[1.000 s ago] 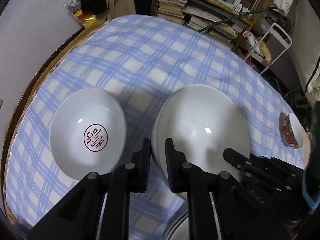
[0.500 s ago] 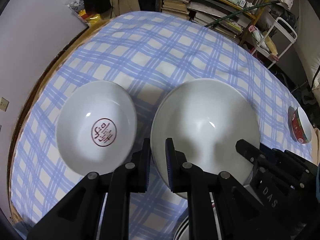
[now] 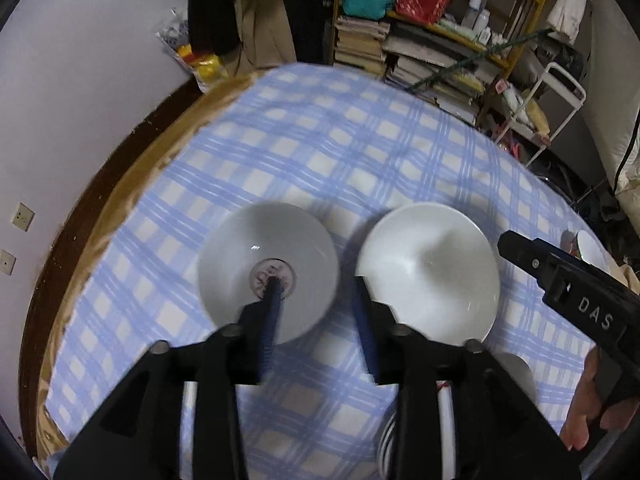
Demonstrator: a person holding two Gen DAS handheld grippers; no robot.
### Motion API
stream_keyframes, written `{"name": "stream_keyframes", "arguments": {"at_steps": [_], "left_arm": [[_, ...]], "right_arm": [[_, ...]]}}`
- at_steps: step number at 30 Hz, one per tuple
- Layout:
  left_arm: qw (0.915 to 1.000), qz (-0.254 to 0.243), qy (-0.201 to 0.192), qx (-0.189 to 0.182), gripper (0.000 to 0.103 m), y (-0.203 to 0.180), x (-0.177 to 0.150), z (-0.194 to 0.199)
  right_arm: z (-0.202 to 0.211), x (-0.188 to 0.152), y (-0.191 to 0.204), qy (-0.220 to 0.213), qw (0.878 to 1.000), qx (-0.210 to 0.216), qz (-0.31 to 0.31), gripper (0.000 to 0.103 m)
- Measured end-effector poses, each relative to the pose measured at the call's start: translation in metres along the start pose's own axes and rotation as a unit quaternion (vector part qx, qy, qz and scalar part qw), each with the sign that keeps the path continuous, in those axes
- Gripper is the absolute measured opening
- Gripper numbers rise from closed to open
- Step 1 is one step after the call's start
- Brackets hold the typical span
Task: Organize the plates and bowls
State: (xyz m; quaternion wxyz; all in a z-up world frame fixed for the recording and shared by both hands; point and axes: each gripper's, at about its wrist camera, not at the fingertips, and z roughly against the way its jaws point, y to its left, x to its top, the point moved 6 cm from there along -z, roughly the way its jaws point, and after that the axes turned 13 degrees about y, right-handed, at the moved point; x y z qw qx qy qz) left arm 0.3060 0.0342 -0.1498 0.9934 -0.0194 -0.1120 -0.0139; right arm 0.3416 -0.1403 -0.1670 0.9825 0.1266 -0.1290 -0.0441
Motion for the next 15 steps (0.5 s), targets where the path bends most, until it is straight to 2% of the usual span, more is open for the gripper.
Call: {"name": "stream_keyframes", "arguments": {"at_steps": [1, 4, 6, 7, 9, 11, 15], "left_arm": [[0.9999, 0.004, -0.006, 0.008, 0.051, 0.005, 0.000, 0.004], [0.9991, 0.021, -0.009, 0.035, 0.053, 0.026, -0.002, 0.012], [0.9991, 0.026, -0.006, 0.032, 0.056, 0.037, -0.005, 0.013], [0.9991, 0.027, -0.005, 0.033, 0.061, 0.040, -0.007, 0.013], [0.9986, 0.034, -0.006, 0.040, 0.064, 0.049, -0.008, 0.012], [0.9981, 0.041, -0.007, 0.046, 0.066, 0.057, -0.008, 0.011], [0.9975, 0.056, 0.001, 0.042, 0.077, 0.067, -0.008, 0.005]], "right_arm": [[0.001, 0.001, 0.004, -0.001, 1.000, 0.003, 0.005, 0.058], [0.003, 0.002, 0.021, -0.001, 0.999, 0.015, 0.031, 0.060], [0.000, 0.002, 0.036, 0.006, 0.998, 0.015, 0.054, 0.065], [-0.001, 0.002, 0.042, 0.010, 0.998, 0.015, 0.063, 0.069], [-0.004, 0.001, 0.057, 0.016, 0.996, 0.017, 0.085, 0.075], [-0.006, 0.001, 0.068, 0.018, 0.995, 0.011, 0.098, 0.086], [-0.011, 0.006, 0.088, 0.017, 0.993, 0.001, 0.114, 0.099]]}}
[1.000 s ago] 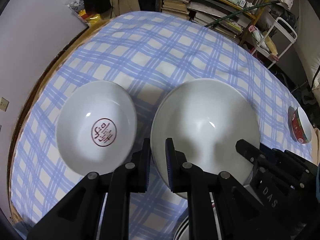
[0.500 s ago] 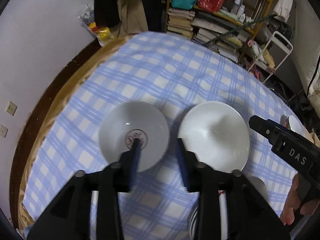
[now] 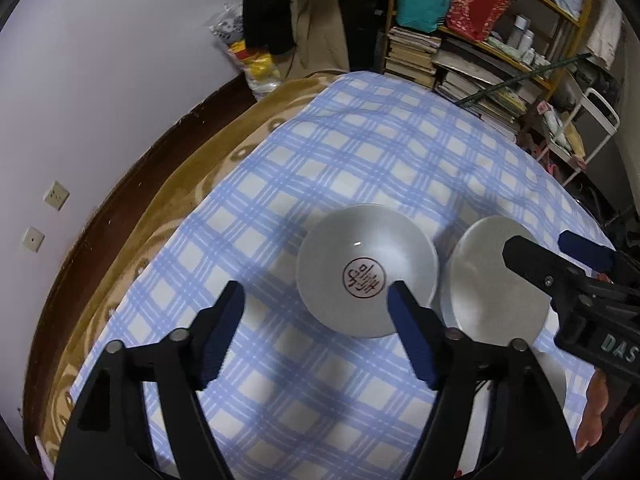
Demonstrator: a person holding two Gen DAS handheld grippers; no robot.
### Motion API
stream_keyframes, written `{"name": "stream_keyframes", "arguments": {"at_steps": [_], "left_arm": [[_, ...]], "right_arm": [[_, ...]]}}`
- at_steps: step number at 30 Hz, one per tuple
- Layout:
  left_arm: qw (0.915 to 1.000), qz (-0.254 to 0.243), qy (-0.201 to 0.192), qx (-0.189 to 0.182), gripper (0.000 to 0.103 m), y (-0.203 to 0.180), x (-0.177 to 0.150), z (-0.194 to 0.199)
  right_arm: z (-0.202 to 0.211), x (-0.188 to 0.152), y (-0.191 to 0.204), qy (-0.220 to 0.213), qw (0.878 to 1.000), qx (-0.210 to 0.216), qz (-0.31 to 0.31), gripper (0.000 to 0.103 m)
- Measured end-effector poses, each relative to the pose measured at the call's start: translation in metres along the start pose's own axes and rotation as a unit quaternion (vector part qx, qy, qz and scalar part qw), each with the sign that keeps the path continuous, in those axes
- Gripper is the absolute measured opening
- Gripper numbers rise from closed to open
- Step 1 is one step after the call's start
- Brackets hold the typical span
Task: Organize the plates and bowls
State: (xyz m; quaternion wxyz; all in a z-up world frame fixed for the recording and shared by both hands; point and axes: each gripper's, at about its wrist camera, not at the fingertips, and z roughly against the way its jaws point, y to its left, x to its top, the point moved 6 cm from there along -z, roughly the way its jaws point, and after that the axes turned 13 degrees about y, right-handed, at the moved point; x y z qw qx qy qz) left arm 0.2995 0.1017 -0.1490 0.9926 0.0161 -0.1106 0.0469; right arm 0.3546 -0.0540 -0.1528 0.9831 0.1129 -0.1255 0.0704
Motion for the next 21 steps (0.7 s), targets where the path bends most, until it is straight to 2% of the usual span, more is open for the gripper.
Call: {"name": "stream_keyframes", "arguments": {"at_steps": [1, 8, 18, 21], "left_arm": [[1.0000, 0.006, 0.006, 0.002, 0.077, 0.003, 0.001, -0.004], [0.9988, 0.035, 0.035, -0.001, 0.078, 0.023, 0.004, -0.028], [0.9970, 0.049, 0.060, 0.003, 0.078, 0.034, 0.010, -0.052], [0.9971, 0.046, 0.061, 0.005, 0.078, 0.033, 0.012, -0.054]], "right_arm": [[-0.001, 0.002, 0.004, 0.000, 1.000, 0.000, 0.004, 0.102], [-0.010, 0.019, 0.021, -0.008, 1.000, 0.006, 0.017, 0.102], [-0.032, 0.024, 0.034, -0.006, 0.999, -0.018, 0.044, 0.102], [-0.035, 0.026, 0.035, -0.011, 0.999, -0.011, 0.042, 0.102]]}}
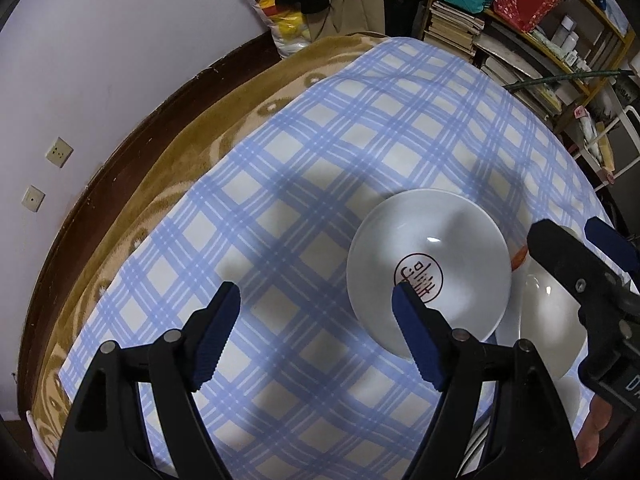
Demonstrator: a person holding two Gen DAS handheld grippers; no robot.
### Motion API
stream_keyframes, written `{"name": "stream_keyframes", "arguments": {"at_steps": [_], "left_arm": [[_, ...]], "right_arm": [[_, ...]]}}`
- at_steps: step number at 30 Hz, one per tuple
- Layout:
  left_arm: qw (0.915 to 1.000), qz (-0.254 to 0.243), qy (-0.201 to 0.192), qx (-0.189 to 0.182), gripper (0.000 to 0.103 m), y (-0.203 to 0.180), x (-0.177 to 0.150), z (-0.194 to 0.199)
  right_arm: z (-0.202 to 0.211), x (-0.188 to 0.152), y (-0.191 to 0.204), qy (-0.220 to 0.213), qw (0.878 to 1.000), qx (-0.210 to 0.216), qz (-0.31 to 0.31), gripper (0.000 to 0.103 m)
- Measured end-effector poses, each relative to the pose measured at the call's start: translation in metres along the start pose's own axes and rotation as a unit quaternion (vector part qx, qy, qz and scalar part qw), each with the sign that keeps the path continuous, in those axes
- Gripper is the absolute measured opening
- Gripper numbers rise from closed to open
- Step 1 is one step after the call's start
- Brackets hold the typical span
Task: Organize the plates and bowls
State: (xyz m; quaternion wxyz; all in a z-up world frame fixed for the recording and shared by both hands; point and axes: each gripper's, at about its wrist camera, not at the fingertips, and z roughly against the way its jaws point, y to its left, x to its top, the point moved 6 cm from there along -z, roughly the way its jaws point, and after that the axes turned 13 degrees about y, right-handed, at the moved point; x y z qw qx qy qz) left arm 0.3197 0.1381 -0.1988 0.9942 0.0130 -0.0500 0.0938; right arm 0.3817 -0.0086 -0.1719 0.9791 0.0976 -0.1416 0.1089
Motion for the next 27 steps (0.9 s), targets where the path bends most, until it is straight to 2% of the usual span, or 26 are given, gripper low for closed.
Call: {"name": "stream_keyframes", "arguments": {"at_steps": [6, 11, 15, 17, 19, 20, 22, 27], "left_arm": [[0.9999, 0.003, 0.009, -0.002, 0.078, 0.001, 0.004, -0.008], [0.9998, 0.008, 0.016, -0.007, 0.077, 0.003, 0.005, -0.014], [0.9996, 0.011, 0.016, -0.021, 0.077, 0.004, 0.006, -0.017], [0.9996, 0.010, 0.014, -0.023, 0.077, 0.003, 0.007, -0.019], [0.9999, 0.007, 0.007, -0.014, 0.066, 0.003, 0.009, -0.019], [0.9999, 0.006, 0.007, -0.009, 0.062, 0.002, 0.010, -0.020], [0.9999, 0.007, 0.007, -0.009, 0.048, 0.002, 0.012, -0.023], [0.9986, 0.013, 0.023, -0.046, 0.030, 0.000, 0.016, -0.032]], "right_arm": [[-0.007, 0.006, 0.004, 0.001, 1.000, 0.013, -0.001, 0.100], [-0.019, 0.006, 0.007, 0.033, 0.999, 0.017, 0.003, 0.074], [-0.027, 0.003, 0.011, 0.052, 0.998, 0.018, 0.012, 0.063], [-0.031, 0.000, 0.012, 0.060, 0.998, 0.017, 0.014, 0.048], [-0.034, -0.001, 0.012, 0.063, 0.998, 0.008, 0.013, 0.037], [-0.037, -0.001, 0.013, 0.069, 0.997, 0.010, 0.013, 0.034], [-0.040, -0.002, 0.014, 0.077, 0.997, 0.019, 0.014, 0.030], [-0.049, -0.005, 0.017, 0.095, 0.995, 0.016, 0.018, 0.023]]}}
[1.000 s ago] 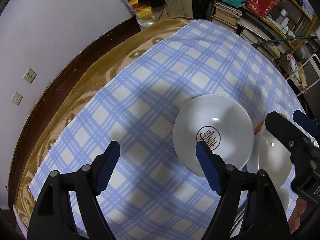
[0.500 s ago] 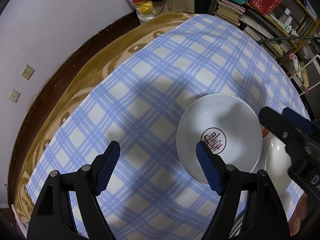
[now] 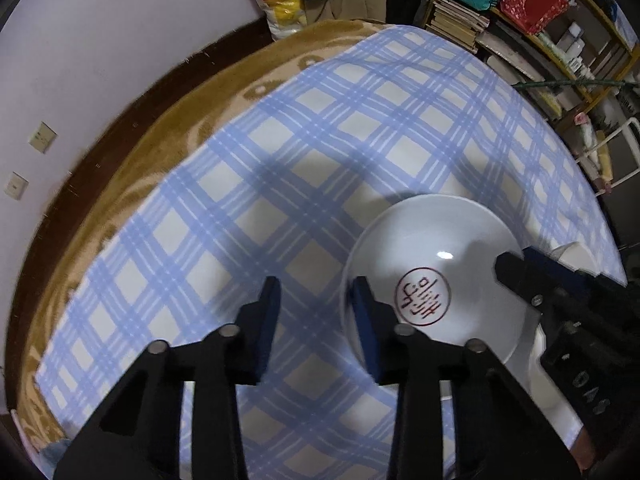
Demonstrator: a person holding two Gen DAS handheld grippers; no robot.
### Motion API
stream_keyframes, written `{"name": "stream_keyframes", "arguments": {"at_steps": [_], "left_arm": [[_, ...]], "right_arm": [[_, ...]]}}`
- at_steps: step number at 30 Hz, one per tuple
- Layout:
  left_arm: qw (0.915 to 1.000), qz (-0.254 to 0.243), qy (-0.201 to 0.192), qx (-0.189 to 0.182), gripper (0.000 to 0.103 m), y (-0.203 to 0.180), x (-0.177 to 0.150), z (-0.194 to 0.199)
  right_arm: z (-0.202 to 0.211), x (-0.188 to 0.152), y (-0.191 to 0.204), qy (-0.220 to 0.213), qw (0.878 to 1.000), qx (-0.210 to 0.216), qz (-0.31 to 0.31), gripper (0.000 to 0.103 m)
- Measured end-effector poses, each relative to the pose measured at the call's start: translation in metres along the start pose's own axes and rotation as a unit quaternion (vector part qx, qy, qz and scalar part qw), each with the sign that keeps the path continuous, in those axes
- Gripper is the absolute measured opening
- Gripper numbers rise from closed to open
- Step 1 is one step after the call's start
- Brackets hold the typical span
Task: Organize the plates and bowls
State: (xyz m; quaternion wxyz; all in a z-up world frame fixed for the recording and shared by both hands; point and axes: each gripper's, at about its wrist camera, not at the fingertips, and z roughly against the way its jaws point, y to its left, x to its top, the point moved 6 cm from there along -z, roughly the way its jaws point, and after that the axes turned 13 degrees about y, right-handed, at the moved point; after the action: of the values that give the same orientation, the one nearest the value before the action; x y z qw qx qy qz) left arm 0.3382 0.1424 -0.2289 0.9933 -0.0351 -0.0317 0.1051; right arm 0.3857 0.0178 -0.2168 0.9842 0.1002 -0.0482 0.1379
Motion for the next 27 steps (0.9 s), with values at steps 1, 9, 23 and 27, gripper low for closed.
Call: {"name": "stream_keyframes", "arguments": {"at_steps": [1, 9, 23, 27], "left_arm": [[1.0000, 0.000, 0.002, -0.005, 0.028, -0.001, 0.001, -0.001], [0.9997, -0.021, -0.001, -0.008, 0.009, -0.010, -0.003, 0.001], [0.9979, -0.049, -0.041, -0.006, 0.007, -0.014, -0.017, 0.033], [0.9965, -0.039, -0.064, -0.035, 0.007, -0.018, -0.020, 0.059]], "right_arm": [[-0.002, 0.000, 0.001, 0.004, 1.000, 0.000, -0.001, 0.021], [-0.012, -0.003, 0.003, 0.016, 1.000, -0.008, 0.000, 0.012], [0.009, -0.010, 0.005, -0.009, 1.000, 0.001, -0.008, 0.008], [0.034, -0.009, 0.005, -0.032, 0.999, -0.003, 0.004, 0.008]]}}
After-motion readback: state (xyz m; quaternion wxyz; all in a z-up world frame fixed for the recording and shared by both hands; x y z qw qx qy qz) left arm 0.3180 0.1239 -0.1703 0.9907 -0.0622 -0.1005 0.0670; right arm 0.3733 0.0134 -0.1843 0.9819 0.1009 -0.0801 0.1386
